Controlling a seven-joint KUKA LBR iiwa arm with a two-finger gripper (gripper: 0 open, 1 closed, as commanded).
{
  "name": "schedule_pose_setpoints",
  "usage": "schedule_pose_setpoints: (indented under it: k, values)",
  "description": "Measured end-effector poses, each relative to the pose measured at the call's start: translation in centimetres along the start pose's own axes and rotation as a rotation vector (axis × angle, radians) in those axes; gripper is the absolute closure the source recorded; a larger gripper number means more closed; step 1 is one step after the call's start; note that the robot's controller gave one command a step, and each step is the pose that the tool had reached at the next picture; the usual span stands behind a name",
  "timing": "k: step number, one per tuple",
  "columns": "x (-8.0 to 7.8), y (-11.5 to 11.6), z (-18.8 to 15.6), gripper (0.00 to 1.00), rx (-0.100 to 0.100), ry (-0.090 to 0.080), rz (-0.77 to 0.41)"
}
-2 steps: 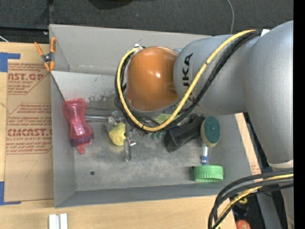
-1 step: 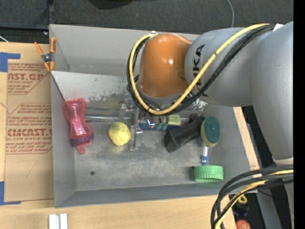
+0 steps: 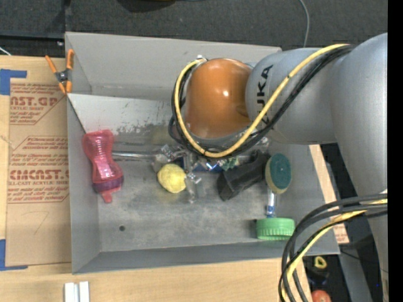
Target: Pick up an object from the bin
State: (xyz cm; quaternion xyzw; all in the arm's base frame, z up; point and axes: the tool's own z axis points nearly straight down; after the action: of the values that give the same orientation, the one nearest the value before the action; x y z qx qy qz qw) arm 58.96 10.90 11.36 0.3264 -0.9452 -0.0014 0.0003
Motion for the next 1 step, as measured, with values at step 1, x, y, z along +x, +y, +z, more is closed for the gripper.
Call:
schedule_pose_setpoints:
  k: [1]
  values:
    - [-0.02, -0.16, 4.36, 0.0, 0.0, -0.01, 0.416]
